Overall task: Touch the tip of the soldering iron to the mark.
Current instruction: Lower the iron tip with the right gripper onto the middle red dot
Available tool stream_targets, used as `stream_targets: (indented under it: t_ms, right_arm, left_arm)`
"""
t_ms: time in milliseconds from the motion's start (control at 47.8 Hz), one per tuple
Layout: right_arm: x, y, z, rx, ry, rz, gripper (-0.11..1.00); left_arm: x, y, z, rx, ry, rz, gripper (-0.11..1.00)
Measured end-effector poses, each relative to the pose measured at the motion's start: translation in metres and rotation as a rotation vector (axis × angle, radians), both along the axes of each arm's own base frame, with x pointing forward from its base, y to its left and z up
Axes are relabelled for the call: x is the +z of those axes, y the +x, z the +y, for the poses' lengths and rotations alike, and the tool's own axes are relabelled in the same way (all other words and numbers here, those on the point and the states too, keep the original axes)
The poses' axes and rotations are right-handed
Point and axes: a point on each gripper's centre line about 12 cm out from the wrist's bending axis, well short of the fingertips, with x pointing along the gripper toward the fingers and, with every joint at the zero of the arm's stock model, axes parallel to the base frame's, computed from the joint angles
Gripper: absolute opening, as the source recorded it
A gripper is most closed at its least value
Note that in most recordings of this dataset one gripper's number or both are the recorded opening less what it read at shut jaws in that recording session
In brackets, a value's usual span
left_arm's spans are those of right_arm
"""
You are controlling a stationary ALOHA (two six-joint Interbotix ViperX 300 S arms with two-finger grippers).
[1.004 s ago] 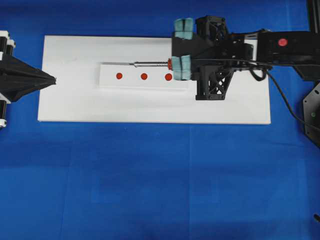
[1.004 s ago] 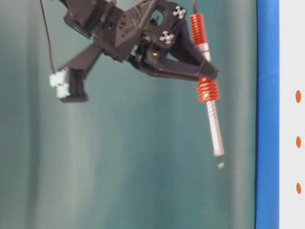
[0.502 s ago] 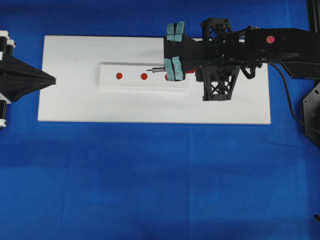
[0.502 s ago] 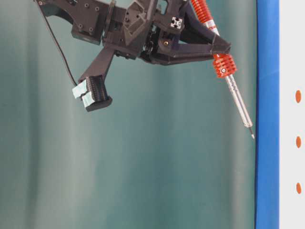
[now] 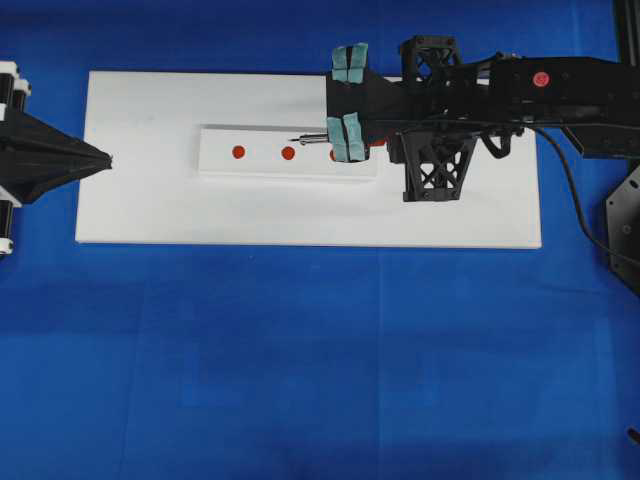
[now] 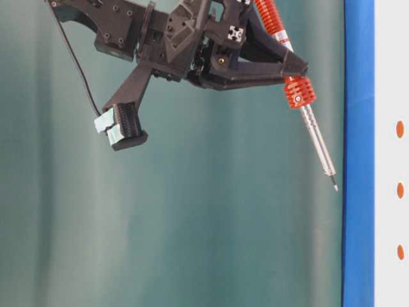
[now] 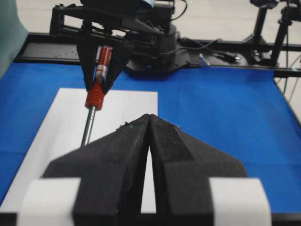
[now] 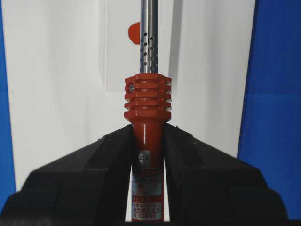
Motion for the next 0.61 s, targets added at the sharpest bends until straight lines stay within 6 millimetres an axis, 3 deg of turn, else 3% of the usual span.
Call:
stream_targets:
  t_ms: [272, 607]
  right_arm:
    - [-0.005, 0.008, -0.001, 0.005, 0.000, -0.010, 0.06]
    - [-0.018, 0.033, -0.003, 0.010, 0.002, -0.012, 0.06]
  left_arm:
    - [0.000, 0.000, 0.000, 0.000, 0.000, -0.002, 0.00]
    - [0.000, 0.000, 0.000, 0.000, -0.001, -0.002, 0.00]
